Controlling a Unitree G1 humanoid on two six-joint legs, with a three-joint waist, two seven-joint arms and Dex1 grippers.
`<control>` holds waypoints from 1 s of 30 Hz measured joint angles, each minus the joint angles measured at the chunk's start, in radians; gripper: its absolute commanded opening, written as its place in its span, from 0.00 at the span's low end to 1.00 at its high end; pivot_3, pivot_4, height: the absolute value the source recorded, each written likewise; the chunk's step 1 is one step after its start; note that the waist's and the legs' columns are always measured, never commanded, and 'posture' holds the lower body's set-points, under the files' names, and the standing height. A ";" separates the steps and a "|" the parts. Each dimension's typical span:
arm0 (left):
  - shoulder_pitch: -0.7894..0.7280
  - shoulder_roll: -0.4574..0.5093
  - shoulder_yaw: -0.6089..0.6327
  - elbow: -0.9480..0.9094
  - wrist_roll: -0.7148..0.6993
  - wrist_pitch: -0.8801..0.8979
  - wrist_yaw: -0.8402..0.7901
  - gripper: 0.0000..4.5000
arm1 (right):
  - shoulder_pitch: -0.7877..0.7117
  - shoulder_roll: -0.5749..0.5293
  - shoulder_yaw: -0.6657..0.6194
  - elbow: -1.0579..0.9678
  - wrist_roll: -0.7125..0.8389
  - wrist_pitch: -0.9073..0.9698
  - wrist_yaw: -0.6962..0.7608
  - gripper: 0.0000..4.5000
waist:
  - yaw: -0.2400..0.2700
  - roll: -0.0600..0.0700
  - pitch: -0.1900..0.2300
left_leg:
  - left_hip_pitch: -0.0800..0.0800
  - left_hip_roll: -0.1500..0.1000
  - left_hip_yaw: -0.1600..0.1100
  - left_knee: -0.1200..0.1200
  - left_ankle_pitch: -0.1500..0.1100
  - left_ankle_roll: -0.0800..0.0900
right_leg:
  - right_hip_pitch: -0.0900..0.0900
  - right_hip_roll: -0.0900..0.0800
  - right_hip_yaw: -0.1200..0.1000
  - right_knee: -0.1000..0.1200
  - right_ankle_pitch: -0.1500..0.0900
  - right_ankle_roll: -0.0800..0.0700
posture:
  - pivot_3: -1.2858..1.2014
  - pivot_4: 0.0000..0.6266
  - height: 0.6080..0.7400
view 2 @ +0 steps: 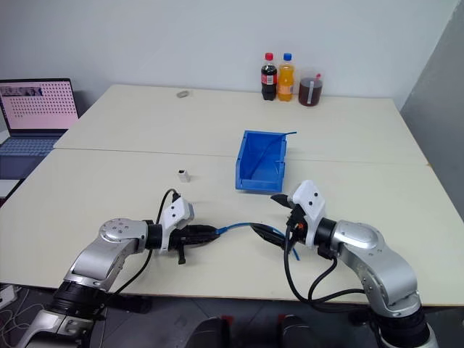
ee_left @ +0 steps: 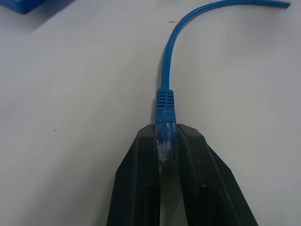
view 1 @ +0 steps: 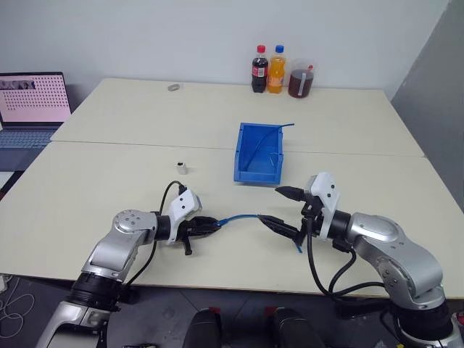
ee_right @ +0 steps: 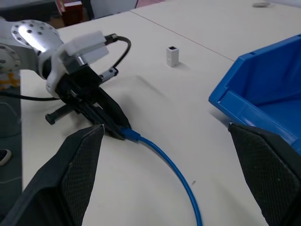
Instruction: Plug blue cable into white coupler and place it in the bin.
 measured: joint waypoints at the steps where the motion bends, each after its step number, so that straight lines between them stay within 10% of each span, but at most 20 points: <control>1: -0.003 -0.006 0.004 -0.012 -0.023 0.030 -0.001 0.06 | 0.004 0.000 -0.004 -0.006 0.011 0.002 0.000 1.00 | 0.000 -0.001 0.001 | 0.000 0.000 0.000 0.000 0.000 0.000 | 0.000 0.000 0.000 0.000 0.000 0.000 | 0.52 0.24 1.00; 14: -0.148 -0.089 0.112 -0.179 -0.391 0.426 0.029 0.06 | 0.056 0.033 -0.098 -0.062 0.317 0.123 -0.068 1.00 | -0.010 -0.002 0.002 | 0.000 0.000 -0.003 0.000 0.000 0.000 | 0.000 0.002 -0.001 0.000 0.000 0.000 | 0.52 0.24 1.00; 30: -0.147 -0.077 0.113 -0.202 -0.477 0.505 0.036 0.06 | -0.048 0.132 -0.064 0.174 0.329 0.064 -0.075 1.00 | -0.023 -0.002 0.002 | -0.001 0.000 -0.003 -0.001 0.000 0.000 | 0.000 0.002 -0.001 -0.001 0.000 0.000 | 0.52 0.24 1.00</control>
